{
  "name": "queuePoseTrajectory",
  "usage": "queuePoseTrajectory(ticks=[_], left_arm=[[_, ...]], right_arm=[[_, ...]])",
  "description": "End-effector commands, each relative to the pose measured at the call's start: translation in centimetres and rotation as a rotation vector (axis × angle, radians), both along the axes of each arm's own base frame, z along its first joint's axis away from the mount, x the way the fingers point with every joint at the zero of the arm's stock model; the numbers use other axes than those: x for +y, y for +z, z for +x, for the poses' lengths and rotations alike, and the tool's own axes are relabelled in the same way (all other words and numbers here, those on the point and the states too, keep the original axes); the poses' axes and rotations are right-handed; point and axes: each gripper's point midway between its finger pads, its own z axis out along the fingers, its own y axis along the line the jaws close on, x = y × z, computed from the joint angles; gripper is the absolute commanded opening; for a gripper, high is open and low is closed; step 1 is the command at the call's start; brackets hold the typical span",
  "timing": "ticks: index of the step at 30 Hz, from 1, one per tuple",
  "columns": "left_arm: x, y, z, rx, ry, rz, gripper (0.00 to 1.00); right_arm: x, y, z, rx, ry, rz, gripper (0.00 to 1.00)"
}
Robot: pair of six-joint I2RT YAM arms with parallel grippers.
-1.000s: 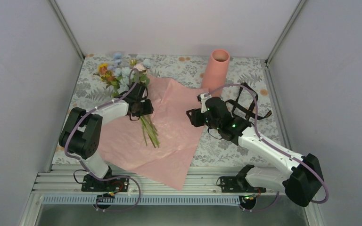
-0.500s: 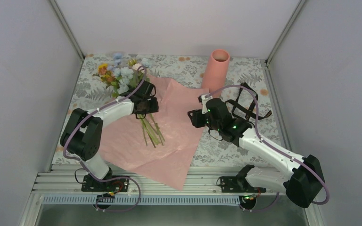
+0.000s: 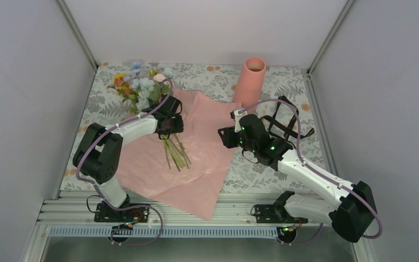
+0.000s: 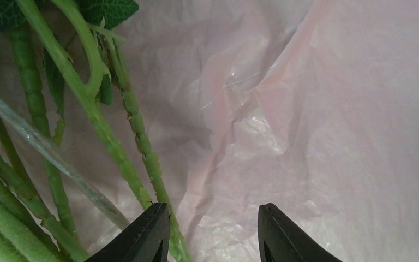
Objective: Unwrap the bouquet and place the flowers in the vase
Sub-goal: Pick up the fake flower from the wrapping paper.
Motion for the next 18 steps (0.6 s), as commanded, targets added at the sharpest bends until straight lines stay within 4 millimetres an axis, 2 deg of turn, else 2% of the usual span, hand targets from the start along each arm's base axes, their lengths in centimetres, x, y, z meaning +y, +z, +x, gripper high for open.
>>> queuePoseTrajectory(ticks=[1,4,9,15,18], left_arm=[[0.5,-1.5,0.1,0.008,0.012,0.035,0.42],[0.9,-1.6,0.4,0.004,0.021,0.062,0.42],[2.7,-1.6,0.4,0.029,0.077,0.16,0.42],[1.4,1.4,1.4,-0.041,0.059,0.099,0.43],[1.0,1.7,1.9,-0.052,0.049,0.091,0.43]], right_arm=[[0.0,0.4,-0.3,-0.02,0.004,0.0,0.44],[0.0,0.5,-0.3,-0.022,0.004,-0.001,0.44],[-0.1,0.7,-0.2,-0.027,0.002,-0.008,0.44],[0.0,0.8,-0.1,-0.029,0.0,-0.009,0.44],[0.2,0.8,0.1,-0.029,0.005,-0.01,0.44]])
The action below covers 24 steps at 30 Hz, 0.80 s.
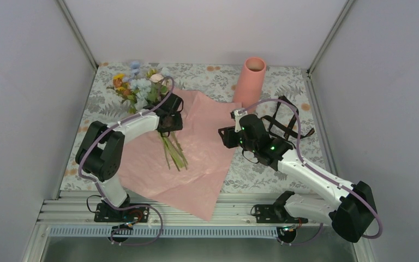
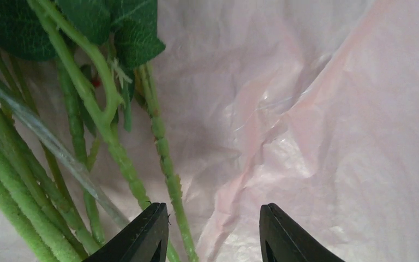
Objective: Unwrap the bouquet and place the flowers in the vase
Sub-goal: Pick up the fake flower from the wrapping paper.
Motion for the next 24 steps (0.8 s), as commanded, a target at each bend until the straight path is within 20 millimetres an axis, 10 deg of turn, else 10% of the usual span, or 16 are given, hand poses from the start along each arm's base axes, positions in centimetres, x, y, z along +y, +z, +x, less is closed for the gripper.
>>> queuePoseTrajectory(ticks=[1,24], left_arm=[[-0.6,2.1,1.5,-0.058,-0.002,-0.006,0.44],[0.6,-4.3,2.2,0.029,0.036,0.039,0.4]], right_arm=[[0.4,0.8,0.0,-0.02,0.012,-0.003,0.44],[0.2,0.5,0.0,-0.013,0.004,-0.015,0.44]])
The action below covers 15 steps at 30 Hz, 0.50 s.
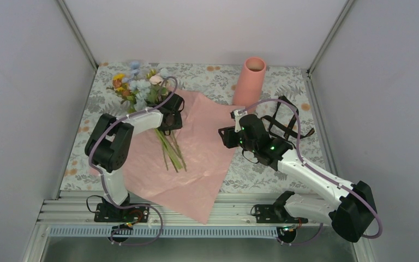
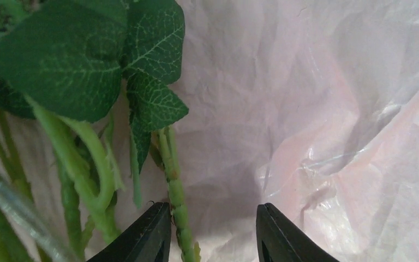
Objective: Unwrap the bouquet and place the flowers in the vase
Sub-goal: Pick up the fake flower from the wrapping paper.
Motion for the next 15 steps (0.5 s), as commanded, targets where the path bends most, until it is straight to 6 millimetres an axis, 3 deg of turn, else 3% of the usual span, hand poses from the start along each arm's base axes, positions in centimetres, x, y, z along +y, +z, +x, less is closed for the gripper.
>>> queuePoseTrajectory(ticks=[1,6,10,15], left_arm=[[-0.5,-2.2,-0.2,0.037,-0.001,-0.032,0.38],[-0.6,-1.1,-0.2,0.02,0.004,-0.052,0.21],[-1.1,1.8,0.3,-0.042,0.0,-0.095,0.1],[-1.7,4.4,0.6,-0.079,-0.013,-0.144,0.02]], right_arm=[[0.2,0.5,0.0,-0.01,0.004,-0.012,0.44],[0.2,0.2,-0.3,0.0,0.005,0.001,0.44],[0.1,0.1,-0.1,0.003,0.001,-0.021,0.44],[0.5,0.7,-0.1,-0.005,0.011,0.006,0.45]])
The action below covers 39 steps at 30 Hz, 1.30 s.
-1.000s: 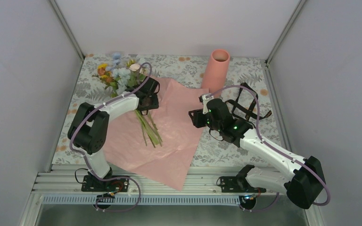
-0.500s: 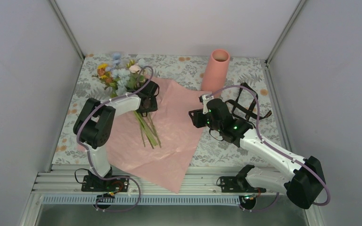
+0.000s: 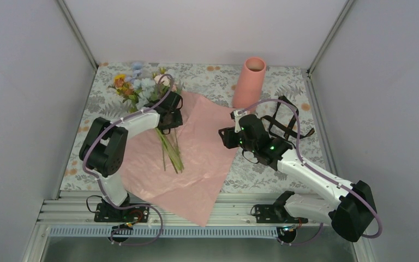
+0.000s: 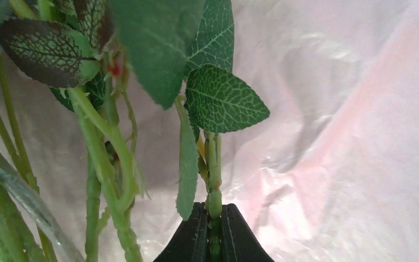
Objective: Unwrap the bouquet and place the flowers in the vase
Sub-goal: Pick up the fake flower from the wrapping paper.
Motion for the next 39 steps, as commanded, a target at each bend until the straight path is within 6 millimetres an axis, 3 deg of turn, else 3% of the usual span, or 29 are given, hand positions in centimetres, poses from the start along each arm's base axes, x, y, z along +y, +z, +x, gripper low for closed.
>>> queuePoseTrajectory(ticks=[1,8,22,29,39], left_arm=[[-1.2,3.4,0.4,-0.057,-0.02,-0.083,0.03],[-2.2,7.8,-0.8,-0.12,-0.052,-0.22,0.02],[-4.3,12.7,-4.0,-0.281,-0.258,-0.424,0.02],[-5.0,16.4,-6.1,-0.424,-0.43,-0.461,0.02],[-6.9,22.1,-11.4,-0.602,-0.702,-0.618,0.02]], right_arm=[[0.6,1.1,-0.1,-0.018,0.013,0.017,0.45],[0.6,2.2,-0.1,-0.033,0.006,0.048,0.45],[2.5,4.4,-0.4,-0.03,0.04,0.208,0.52],[4.1,9.0,-0.8,-0.069,0.088,0.398,0.54],[6.7,14.2,-1.3,-0.105,0.206,0.59,0.56]])
